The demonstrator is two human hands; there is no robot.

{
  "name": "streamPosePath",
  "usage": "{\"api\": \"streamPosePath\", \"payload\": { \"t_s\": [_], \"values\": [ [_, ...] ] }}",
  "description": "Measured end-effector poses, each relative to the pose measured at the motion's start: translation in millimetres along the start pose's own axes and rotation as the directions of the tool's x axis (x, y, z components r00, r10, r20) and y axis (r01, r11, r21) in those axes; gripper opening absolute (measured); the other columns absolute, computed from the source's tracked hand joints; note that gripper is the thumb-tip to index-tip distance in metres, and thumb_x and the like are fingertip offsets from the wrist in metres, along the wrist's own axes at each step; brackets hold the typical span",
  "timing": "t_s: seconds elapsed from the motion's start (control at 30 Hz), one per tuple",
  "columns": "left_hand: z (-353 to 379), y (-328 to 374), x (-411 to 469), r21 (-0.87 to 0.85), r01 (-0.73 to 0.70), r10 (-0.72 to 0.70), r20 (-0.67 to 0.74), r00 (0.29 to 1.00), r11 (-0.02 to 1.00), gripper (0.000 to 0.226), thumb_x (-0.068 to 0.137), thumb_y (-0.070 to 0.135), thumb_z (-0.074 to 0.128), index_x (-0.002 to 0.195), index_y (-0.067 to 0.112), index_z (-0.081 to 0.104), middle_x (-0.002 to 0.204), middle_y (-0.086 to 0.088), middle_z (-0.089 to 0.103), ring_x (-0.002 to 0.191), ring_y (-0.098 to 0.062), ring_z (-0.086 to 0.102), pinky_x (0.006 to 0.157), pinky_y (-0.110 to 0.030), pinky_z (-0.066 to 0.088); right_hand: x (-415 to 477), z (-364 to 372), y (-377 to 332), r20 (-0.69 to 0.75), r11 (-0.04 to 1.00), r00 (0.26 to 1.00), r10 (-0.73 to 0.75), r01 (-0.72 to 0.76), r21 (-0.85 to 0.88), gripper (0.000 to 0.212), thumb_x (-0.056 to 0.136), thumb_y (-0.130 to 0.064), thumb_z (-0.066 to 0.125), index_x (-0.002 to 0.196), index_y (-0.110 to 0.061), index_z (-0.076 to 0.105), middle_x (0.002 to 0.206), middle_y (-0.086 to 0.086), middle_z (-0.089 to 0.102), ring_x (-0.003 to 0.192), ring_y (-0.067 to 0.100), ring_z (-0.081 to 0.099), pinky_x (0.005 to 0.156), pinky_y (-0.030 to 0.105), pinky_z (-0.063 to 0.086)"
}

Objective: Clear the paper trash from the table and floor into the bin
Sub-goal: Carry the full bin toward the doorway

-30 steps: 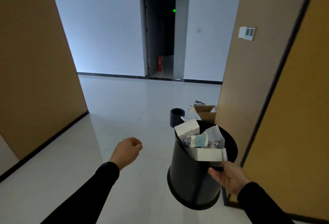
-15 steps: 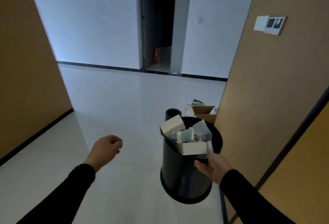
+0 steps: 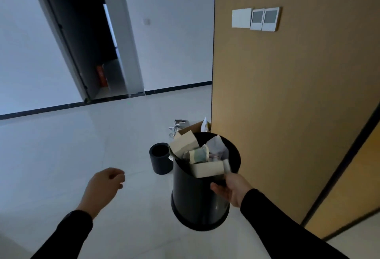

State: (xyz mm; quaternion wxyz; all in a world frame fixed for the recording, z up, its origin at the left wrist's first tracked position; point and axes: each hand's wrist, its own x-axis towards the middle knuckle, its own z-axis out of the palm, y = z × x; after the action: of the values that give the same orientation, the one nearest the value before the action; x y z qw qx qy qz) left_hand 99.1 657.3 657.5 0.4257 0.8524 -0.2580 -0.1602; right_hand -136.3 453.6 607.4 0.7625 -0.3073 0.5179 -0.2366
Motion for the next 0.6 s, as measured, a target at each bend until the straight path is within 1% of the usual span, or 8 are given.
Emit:
{"api": "streamPosePath", "payload": {
  "t_s": [0.07,0.17,0.27,0.33,0.4,0.47,0.6],
  "values": [
    [9,11,36,-0.006,-0.027,0.027,0.045,0.999,1.000,0.010,0.082,0.007,0.059,0.081,0.015,0.066,0.079,-0.008,0.072,0.071,-0.022,0.068,0.078,-0.041,0.053,21,14,-13,-0.044,1.000,0.999,-0.011,0.012,0.024,0.036,0.100,-0.007,0.030,0.132,0.003,0.044,0.081,0.019,0.058,0.030,0.020,0.061,0.027,0.023,0.046],
    [29,24,93,-0.007,-0.065,0.065,0.108,0.992,0.998,0.010,0.082,0.008,0.059,0.082,0.014,0.066,0.081,-0.007,0.071,0.072,-0.023,0.068,0.077,-0.041,0.053,62,28,-28,-0.098,0.998,0.995,-0.019,0.026,0.061,0.037,0.098,-0.004,0.030,0.131,0.004,0.045,0.081,0.019,0.058,0.029,0.020,0.059,0.026,0.023,0.045],
    [54,37,147,0.016,-0.097,0.093,0.156,0.983,0.995,0.011,0.082,0.009,0.058,0.079,0.016,0.065,0.081,-0.006,0.071,0.074,-0.022,0.068,0.076,-0.039,0.053,105,39,-44,-0.134,0.993,0.991,-0.023,0.038,0.108,0.037,0.098,-0.004,0.030,0.131,0.004,0.044,0.086,0.022,0.058,0.029,0.022,0.059,0.026,0.024,0.046],
    [77,45,188,0.040,-0.107,0.098,0.191,0.977,0.993,0.012,0.082,0.009,0.059,0.077,0.018,0.066,0.078,-0.008,0.071,0.074,-0.024,0.068,0.074,-0.040,0.053,141,46,-56,-0.164,0.987,0.986,-0.023,0.048,0.151,0.036,0.098,-0.003,0.030,0.129,0.004,0.046,0.084,0.022,0.060,0.028,0.022,0.059,0.026,0.025,0.046],
    [99,55,224,0.058,-0.116,0.100,0.230,0.968,0.992,0.014,0.081,0.008,0.059,0.074,0.017,0.066,0.075,-0.011,0.072,0.074,-0.028,0.067,0.072,-0.039,0.053,173,51,-67,-0.193,0.979,0.981,-0.007,0.046,0.199,0.034,0.098,-0.003,0.031,0.126,0.005,0.047,0.077,0.021,0.059,0.026,0.022,0.058,0.026,0.025,0.046],
    [122,70,256,0.093,-0.138,0.108,0.280,0.954,0.986,0.014,0.080,0.008,0.059,0.072,0.015,0.067,0.073,-0.012,0.072,0.074,-0.030,0.067,0.069,-0.037,0.053,201,53,-76,-0.221,0.970,0.975,0.013,0.042,0.241,0.033,0.097,-0.001,0.032,0.125,0.006,0.048,0.075,0.021,0.059,0.025,0.023,0.057,0.025,0.026,0.046],
    [179,107,309,0.136,-0.199,0.130,0.400,0.907,0.971,0.014,0.080,0.007,0.059,0.069,0.011,0.067,0.062,-0.007,0.067,0.063,-0.025,0.061,0.065,-0.032,0.049,230,47,-92,-0.263,0.939,0.960,0.099,-0.002,0.344,0.033,0.095,0.002,0.034,0.124,0.007,0.050,0.077,0.021,0.060,0.025,0.022,0.056,0.026,0.026,0.046]
  ]
}}
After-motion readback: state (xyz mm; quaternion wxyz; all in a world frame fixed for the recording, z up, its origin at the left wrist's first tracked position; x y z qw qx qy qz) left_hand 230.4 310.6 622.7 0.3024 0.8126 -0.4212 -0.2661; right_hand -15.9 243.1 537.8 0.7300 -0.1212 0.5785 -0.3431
